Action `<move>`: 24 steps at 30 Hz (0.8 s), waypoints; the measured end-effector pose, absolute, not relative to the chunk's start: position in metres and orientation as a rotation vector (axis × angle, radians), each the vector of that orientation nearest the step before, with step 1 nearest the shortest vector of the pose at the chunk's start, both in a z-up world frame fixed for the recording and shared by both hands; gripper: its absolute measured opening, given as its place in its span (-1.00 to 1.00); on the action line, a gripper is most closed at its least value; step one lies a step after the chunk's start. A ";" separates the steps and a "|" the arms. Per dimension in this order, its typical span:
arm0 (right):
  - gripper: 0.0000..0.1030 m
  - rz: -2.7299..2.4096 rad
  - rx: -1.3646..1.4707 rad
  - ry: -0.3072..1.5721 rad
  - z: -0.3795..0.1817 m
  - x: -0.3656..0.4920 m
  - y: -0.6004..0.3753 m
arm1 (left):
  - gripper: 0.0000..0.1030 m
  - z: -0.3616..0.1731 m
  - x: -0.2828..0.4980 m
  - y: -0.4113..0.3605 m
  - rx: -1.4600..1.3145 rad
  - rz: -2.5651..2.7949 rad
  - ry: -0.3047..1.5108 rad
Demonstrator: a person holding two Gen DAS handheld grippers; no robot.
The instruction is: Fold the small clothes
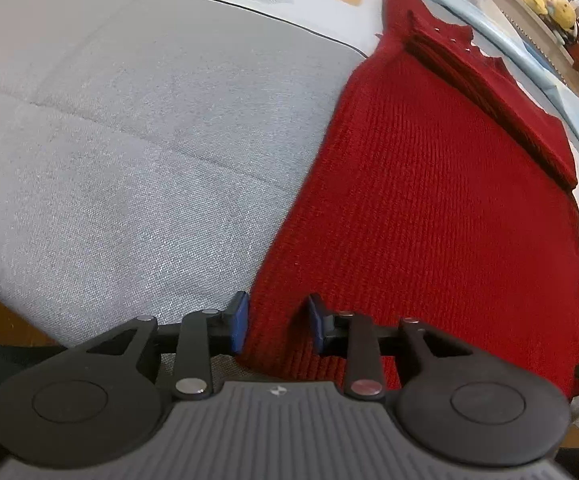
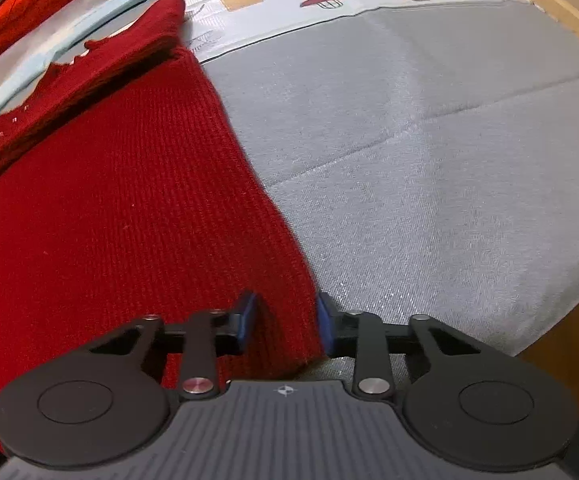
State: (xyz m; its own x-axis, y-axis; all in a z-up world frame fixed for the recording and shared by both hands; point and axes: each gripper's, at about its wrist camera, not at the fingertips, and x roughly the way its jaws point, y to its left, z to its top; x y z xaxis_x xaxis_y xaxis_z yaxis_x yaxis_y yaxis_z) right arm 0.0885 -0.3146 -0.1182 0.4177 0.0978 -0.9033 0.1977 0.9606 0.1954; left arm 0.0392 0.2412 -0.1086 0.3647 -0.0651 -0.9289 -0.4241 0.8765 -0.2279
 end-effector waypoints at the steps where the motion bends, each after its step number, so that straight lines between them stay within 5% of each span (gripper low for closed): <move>1: -0.44 -0.067 0.308 1.142 -0.118 0.088 -0.317 | -0.35 -0.109 0.039 0.241 -0.479 0.244 1.182; 4: -0.43 -0.068 0.331 1.140 -0.118 0.087 -0.319 | -0.38 -0.109 0.039 0.238 -0.450 0.238 1.177; 8: -0.37 -0.045 0.327 1.156 -0.119 0.087 -0.318 | -0.70 -0.107 0.036 0.231 -0.432 0.198 1.175; 9: -0.38 -0.034 0.318 1.158 -0.119 0.087 -0.316 | -0.71 -0.106 0.035 0.230 -0.423 0.190 1.171; 11: -0.73 -0.031 0.319 1.140 -0.115 0.085 -0.316 | -0.73 -0.101 0.032 0.228 -0.412 0.178 1.153; 20: -0.51 -0.027 0.333 1.153 -0.116 0.087 -0.318 | -0.65 -0.107 0.032 0.232 -0.435 0.174 1.180; 24: -0.75 -0.032 0.472 1.102 -0.110 0.084 -0.333 | -0.73 -0.096 0.029 0.230 -0.424 0.164 1.127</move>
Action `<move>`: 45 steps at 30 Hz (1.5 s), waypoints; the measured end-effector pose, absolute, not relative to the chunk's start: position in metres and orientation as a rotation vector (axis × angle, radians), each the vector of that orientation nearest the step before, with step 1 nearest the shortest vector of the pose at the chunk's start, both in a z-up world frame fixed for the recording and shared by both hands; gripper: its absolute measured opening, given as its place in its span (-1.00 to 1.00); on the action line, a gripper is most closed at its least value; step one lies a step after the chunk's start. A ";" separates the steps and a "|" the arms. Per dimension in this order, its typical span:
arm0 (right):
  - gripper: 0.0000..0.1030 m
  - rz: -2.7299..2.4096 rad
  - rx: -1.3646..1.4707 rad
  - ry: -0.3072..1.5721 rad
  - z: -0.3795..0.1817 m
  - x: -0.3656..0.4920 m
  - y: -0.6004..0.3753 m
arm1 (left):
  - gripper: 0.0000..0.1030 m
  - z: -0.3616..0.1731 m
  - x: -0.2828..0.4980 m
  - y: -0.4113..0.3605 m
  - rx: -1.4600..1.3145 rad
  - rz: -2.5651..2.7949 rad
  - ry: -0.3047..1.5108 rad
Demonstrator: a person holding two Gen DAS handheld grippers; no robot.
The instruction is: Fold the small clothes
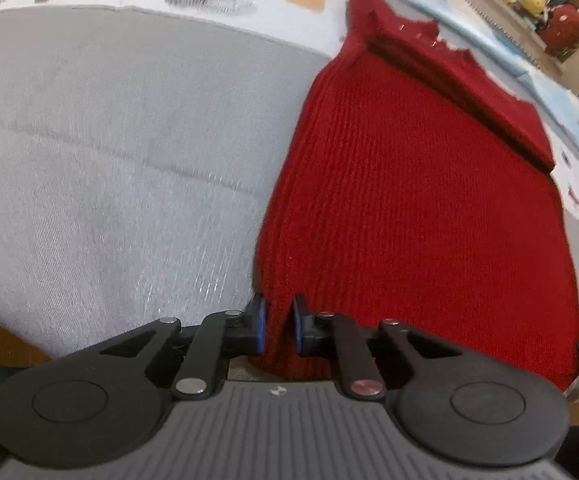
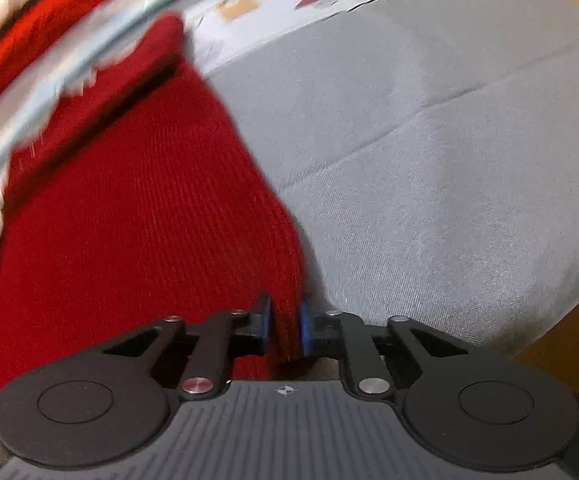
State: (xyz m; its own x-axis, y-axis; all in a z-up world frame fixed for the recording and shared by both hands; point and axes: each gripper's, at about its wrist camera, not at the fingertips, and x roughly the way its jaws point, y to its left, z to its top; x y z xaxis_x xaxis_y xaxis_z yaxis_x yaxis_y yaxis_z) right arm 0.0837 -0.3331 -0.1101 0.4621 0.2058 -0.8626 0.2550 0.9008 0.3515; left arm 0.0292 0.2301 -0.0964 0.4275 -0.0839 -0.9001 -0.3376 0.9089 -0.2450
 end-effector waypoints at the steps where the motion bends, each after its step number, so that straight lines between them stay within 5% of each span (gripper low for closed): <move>1: -0.75 -0.035 0.535 1.078 -0.108 0.082 -0.341 | -0.73 -0.094 0.028 0.231 -0.434 0.162 1.113; 13: -0.56 -0.045 0.497 1.155 -0.120 0.085 -0.336 | -0.64 -0.108 0.028 0.237 -0.457 0.175 1.187; 20: -0.79 -0.024 0.475 1.058 -0.102 0.080 -0.334 | -0.77 -0.097 0.029 0.222 -0.375 0.156 1.142; 31: -0.83 0.208 0.661 0.714 0.002 0.054 -0.349 | -0.84 0.024 0.003 0.220 -0.410 -0.016 0.880; 45: -0.86 0.291 0.811 0.584 0.078 -0.028 -0.413 | -0.89 0.133 -0.076 0.258 -0.565 -0.100 0.721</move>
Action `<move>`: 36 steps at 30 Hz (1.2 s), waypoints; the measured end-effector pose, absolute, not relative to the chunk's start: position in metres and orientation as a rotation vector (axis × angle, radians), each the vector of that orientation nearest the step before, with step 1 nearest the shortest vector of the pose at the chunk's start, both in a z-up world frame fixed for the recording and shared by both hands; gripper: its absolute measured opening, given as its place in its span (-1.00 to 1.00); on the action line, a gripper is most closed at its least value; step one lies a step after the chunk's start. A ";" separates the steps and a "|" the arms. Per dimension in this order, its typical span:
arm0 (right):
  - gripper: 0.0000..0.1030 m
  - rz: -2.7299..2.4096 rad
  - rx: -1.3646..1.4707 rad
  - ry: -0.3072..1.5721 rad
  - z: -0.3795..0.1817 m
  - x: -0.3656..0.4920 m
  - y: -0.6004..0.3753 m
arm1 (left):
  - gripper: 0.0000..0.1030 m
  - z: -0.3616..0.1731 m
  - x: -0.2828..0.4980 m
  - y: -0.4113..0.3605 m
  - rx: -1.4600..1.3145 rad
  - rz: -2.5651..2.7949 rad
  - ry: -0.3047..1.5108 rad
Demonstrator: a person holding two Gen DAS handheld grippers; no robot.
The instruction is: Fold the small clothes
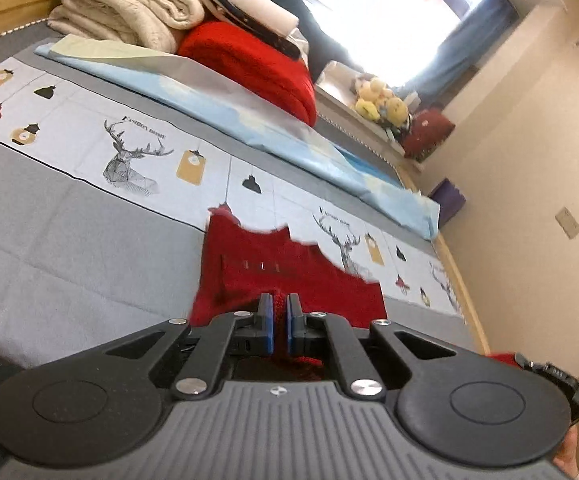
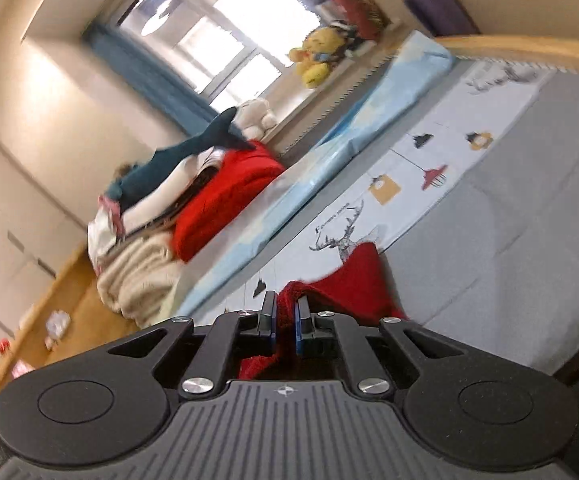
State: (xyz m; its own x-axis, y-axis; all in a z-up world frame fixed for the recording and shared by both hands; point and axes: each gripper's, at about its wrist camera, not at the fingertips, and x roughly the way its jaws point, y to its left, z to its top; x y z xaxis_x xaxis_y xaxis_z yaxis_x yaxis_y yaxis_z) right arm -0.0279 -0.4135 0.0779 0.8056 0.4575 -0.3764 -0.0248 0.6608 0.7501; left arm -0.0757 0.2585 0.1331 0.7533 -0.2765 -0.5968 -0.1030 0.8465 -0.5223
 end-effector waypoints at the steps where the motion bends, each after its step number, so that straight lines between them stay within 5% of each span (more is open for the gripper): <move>1: -0.86 0.286 0.830 0.594 0.074 -0.020 -0.415 | -0.89 0.127 -0.064 0.261 -0.569 -0.091 0.734; 7: -0.85 0.211 0.776 0.733 0.031 0.089 -0.396 | -0.89 0.061 0.061 0.274 -0.550 -0.019 0.827; 11: -0.68 0.099 0.695 0.818 -0.003 0.170 -0.386 | -0.69 0.019 0.130 0.297 -0.591 0.007 0.889; 19: -0.40 0.099 0.636 0.979 -0.054 0.201 -0.371 | -0.45 -0.039 0.138 0.320 -0.654 0.052 0.993; 23: -0.07 0.100 0.516 1.031 -0.073 0.218 -0.351 | -0.08 -0.058 0.160 0.315 -0.630 0.033 1.056; 36: -0.07 0.034 0.601 1.156 -0.103 0.236 -0.346 | 0.07 -0.108 0.198 0.284 -0.550 0.017 1.256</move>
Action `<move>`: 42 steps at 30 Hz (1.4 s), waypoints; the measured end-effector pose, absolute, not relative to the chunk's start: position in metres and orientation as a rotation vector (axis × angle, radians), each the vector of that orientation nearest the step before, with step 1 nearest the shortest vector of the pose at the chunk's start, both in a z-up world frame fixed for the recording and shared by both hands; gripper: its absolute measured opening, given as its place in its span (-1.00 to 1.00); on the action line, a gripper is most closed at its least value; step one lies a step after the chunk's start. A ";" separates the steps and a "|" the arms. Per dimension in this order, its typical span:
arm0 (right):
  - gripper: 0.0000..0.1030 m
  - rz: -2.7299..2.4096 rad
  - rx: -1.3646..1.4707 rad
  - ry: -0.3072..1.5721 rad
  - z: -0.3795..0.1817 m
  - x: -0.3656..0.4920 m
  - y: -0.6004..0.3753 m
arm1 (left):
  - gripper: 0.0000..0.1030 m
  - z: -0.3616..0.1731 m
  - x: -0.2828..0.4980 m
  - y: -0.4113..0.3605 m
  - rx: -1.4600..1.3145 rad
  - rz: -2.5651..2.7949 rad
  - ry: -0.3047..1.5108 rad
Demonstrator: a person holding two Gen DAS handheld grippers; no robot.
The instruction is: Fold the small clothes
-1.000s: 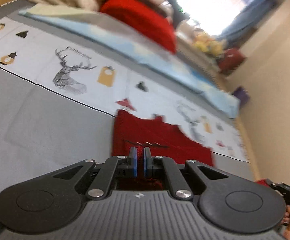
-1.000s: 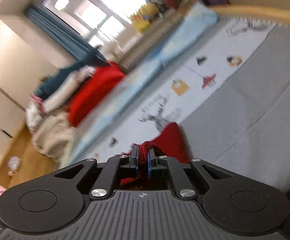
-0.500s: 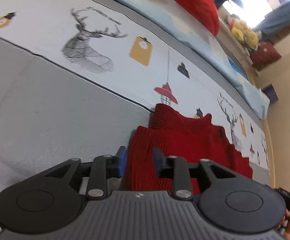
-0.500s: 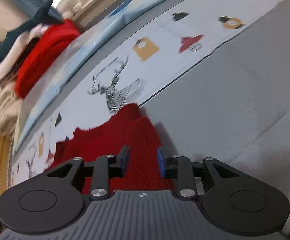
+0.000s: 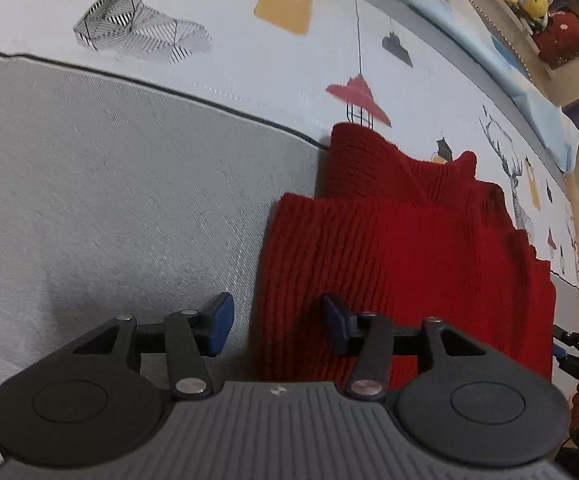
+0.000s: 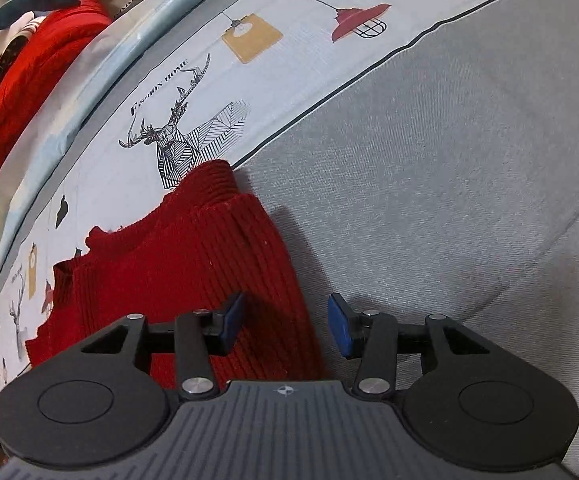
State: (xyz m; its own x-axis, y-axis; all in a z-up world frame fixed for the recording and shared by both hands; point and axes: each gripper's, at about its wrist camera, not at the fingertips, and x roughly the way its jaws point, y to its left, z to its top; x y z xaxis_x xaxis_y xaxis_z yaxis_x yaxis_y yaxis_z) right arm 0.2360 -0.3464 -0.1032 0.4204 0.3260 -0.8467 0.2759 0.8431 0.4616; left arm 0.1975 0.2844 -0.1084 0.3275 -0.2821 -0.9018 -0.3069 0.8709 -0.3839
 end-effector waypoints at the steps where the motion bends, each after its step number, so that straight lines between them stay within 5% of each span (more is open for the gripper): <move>1: -0.07 0.037 0.611 1.156 -0.103 0.239 -0.348 | 0.04 -0.109 0.198 0.286 -0.562 0.015 1.256; 3: -0.07 0.056 0.652 1.148 -0.103 0.237 -0.351 | -0.05 -0.109 0.198 0.287 -0.589 0.007 1.256; 5: -0.06 0.090 0.662 1.146 -0.102 0.237 -0.350 | -0.70 -0.106 0.197 0.287 -0.595 -0.011 1.233; 6: -0.06 0.107 0.643 1.152 -0.102 0.237 -0.347 | -0.78 -0.103 0.197 0.284 -0.581 -0.017 1.222; 9: -0.48 0.131 0.562 1.147 -0.098 0.236 -0.337 | -0.85 -0.091 0.193 0.278 -0.505 -0.022 1.172; 10: -0.78 0.132 0.550 1.126 -0.094 0.236 -0.336 | -0.86 -0.085 0.192 0.275 -0.475 -0.029 1.149; 20: -0.81 0.115 0.435 0.614 -0.018 0.207 -0.322 | -0.89 -0.008 0.169 0.263 -0.322 0.029 0.691; 24: -0.72 0.088 0.454 0.662 -0.030 0.229 -0.319 | -0.74 -0.017 0.187 0.260 -0.346 0.044 0.739; 29: -0.43 -0.037 0.444 0.997 -0.075 0.245 -0.320 | 0.00 -0.044 0.194 0.261 -0.435 0.027 0.979; 33: -0.31 -0.032 0.495 1.125 -0.091 0.227 -0.325 | 0.04 -0.057 0.178 0.257 -0.466 -0.070 1.147; 42: -0.27 0.058 0.431 1.178 -0.089 0.168 -0.325 | 0.04 -0.061 0.112 0.256 -0.473 -0.108 1.183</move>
